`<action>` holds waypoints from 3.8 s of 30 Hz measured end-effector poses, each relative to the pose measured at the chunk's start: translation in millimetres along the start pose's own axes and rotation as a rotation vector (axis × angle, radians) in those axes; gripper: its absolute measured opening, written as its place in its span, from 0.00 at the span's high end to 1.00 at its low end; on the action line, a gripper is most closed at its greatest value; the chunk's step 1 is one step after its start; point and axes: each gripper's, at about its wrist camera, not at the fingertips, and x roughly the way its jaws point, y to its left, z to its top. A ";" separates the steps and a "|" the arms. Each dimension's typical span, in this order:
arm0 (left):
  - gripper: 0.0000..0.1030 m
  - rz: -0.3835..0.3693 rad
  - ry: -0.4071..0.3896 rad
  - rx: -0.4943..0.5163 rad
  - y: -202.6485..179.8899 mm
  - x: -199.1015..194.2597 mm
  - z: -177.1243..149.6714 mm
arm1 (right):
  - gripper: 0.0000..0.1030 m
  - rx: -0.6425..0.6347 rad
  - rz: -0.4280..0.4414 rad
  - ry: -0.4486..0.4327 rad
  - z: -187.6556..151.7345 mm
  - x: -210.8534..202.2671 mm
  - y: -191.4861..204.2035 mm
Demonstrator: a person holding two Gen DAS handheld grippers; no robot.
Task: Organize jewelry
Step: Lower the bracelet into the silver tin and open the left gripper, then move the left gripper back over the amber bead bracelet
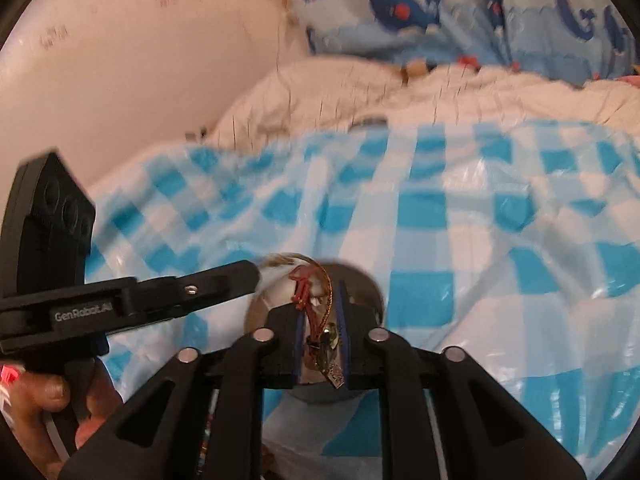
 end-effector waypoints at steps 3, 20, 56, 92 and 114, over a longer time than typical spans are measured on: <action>0.94 0.037 0.044 -0.007 5.6 6.7 -2.4 | 0.50 0.017 -0.016 -0.014 -5.2 0.0 -2.3; 0.57 0.227 -0.018 0.190 3.0 -68.8 -43.1 | 0.37 0.037 -0.053 -0.001 -61.4 -75.8 14.5; 0.45 0.298 0.021 0.283 2.9 -71.7 -77.4 | 0.28 -0.034 -0.067 0.083 -99.0 -55.9 41.0; 0.83 0.283 0.238 0.303 25.6 -19.3 -91.1 | 0.28 -0.063 -0.151 0.186 -101.9 -46.3 33.5; 0.52 0.342 0.210 0.250 52.9 -40.2 -82.1 | 0.28 -0.084 -0.077 0.214 -106.4 -38.4 40.5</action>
